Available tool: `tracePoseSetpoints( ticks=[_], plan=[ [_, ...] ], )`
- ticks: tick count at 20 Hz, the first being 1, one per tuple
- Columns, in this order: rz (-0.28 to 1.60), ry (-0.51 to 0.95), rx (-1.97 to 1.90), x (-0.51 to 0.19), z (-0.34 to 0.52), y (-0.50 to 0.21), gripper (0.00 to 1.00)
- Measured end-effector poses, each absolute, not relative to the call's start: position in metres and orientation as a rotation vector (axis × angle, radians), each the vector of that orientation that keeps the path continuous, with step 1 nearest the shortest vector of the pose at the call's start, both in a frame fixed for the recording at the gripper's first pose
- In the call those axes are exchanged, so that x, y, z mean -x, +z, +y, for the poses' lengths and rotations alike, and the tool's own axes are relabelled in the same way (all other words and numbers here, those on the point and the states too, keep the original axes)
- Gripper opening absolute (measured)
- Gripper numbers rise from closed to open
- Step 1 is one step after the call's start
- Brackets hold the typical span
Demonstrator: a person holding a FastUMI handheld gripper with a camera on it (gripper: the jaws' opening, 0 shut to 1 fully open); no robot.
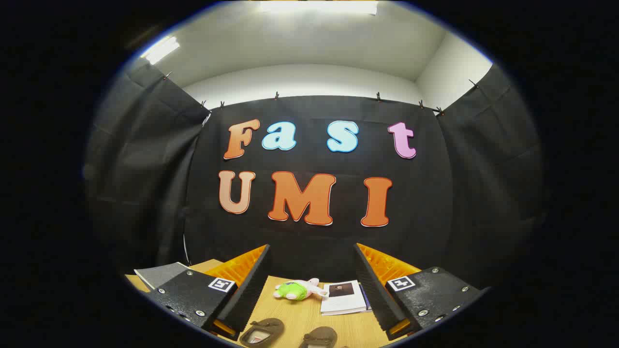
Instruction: Open the storage box then place both shoes into the box .Put the left shoe in first, then the right shoe, with the right side of both shoes facing outward in a uniform manner.
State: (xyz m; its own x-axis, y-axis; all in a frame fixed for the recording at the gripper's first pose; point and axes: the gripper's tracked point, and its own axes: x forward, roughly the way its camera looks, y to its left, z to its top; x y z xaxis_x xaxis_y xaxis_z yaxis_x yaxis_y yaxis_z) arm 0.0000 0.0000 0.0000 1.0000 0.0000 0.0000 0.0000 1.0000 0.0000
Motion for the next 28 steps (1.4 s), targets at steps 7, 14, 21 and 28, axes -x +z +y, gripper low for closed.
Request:
tracePoseSetpoints(
  ticks=[7, 14, 21, 28],
  plan=[
    [0.031, 0.007, 0.006, -0.016, 0.008, -0.010, 0.99],
    [0.075, 0.027, -0.029, -0.024, 0.020, -0.025, 0.99],
    [0.070, 0.142, -0.094, -0.032, 0.065, -0.024, 0.99],
    [0.194, 0.355, -0.172, -0.056, 0.150, -0.067, 0.99]
  ],
)
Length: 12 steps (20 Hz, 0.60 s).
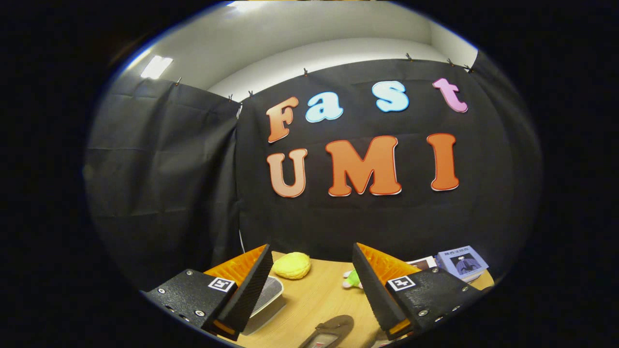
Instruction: Open the storage box then place both shoes into the box .Put the left shoe in first, then the right shoe, with the right side of both shoes facing outward in a uniform manner.
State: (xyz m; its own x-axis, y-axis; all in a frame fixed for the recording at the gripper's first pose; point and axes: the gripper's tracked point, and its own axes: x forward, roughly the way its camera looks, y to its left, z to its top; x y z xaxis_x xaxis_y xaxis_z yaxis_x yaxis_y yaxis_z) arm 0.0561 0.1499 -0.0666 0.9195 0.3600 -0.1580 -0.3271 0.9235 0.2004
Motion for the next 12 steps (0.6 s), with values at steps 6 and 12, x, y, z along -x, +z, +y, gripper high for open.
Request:
tracePoseSetpoints(
  ticks=[6, 12],
  plan=[
    [0.359, 0.478, -0.222, -0.069, 0.209, -0.131, 0.99],
    [0.574, 0.606, -0.367, -0.069, 0.264, -0.196, 0.98]
  ],
)
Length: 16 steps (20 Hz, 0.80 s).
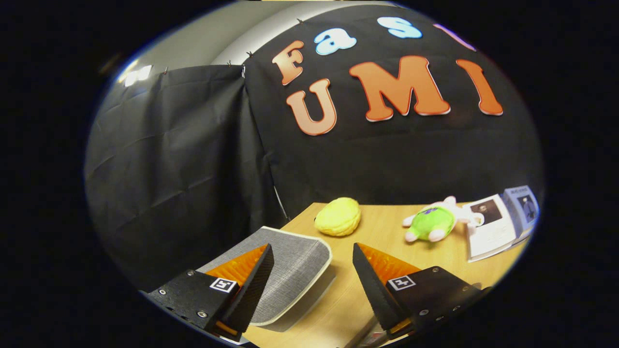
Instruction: Open the storage box then place both shoes into the box .Put the left shoe in first, then the right shoe, with the right side of both shoes facing outward in a uniform manner.
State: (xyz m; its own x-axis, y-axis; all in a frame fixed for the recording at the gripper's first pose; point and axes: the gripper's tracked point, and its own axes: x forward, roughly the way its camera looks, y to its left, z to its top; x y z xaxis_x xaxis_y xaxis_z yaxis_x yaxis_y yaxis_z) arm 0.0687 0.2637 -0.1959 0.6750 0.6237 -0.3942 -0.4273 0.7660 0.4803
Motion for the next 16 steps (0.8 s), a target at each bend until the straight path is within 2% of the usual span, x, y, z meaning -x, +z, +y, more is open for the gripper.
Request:
tracePoseSetpoints(
  ticks=[9, 16],
  plan=[
    [0.913, 0.726, -0.686, -0.053, 0.316, -0.261, 0.96],
    [1.021, 0.787, -0.823, -0.040, 0.340, -0.279, 0.96]
  ],
)
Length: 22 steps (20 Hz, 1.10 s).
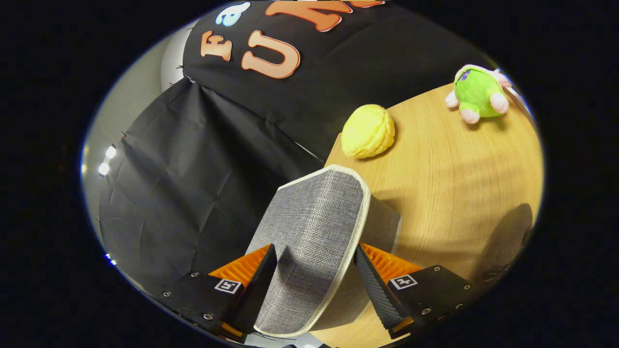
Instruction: Open the storage box then place both shoes into the box .Put the left shoe in first, then the right shoe, with the right side of both shoes facing outward in a uniform manner.
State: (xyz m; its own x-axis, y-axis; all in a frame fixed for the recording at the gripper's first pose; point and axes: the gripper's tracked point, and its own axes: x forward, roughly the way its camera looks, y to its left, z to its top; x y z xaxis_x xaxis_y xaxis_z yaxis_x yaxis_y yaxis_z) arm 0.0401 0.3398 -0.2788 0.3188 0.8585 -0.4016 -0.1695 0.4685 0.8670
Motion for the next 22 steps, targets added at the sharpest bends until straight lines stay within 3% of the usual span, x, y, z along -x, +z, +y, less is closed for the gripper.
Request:
tracePoseSetpoints(
  ticks=[6, 11, 14, 19, 22],
  plan=[
    [1.002, 0.771, -0.880, -0.045, 0.337, -0.267, 0.85],
    [0.889, 0.775, -0.943, -0.060, 0.343, -0.239, 0.51],
    [0.847, 0.795, -0.892, -0.060, 0.344, -0.237, 0.41],
    [0.893, 0.703, -0.842, -0.063, 0.342, -0.251, 0.18],
    [0.848, 0.685, -0.896, -0.072, 0.347, -0.231, 0.12]
  ],
)
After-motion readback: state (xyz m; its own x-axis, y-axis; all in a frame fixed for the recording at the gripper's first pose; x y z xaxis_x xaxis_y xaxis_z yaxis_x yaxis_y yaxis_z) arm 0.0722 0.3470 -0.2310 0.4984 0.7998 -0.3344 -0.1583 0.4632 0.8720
